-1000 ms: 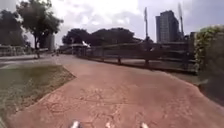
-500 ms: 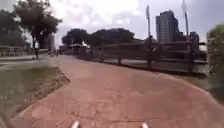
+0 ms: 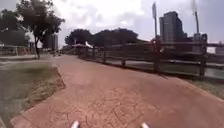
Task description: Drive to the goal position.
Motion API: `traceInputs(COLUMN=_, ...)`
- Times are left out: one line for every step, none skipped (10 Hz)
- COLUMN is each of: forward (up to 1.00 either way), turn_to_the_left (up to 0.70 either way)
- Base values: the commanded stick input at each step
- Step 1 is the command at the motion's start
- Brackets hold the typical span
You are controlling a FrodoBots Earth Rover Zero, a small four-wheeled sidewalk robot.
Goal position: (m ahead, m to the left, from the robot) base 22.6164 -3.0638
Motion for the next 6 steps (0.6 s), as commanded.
traceInputs(forward=0.70, turn_to_the_left=0.00)
traceInputs(forward=0.70, turn_to_the_left=0.00)
traceInputs(forward=0.70, turn_to_the_left=0.00)
traceInputs(forward=0.70, turn_to_the_left=0.00)
traceInputs(forward=0.70, turn_to_the_left=0.00)
traceInputs(forward=0.70, turn_to_the_left=0.00)
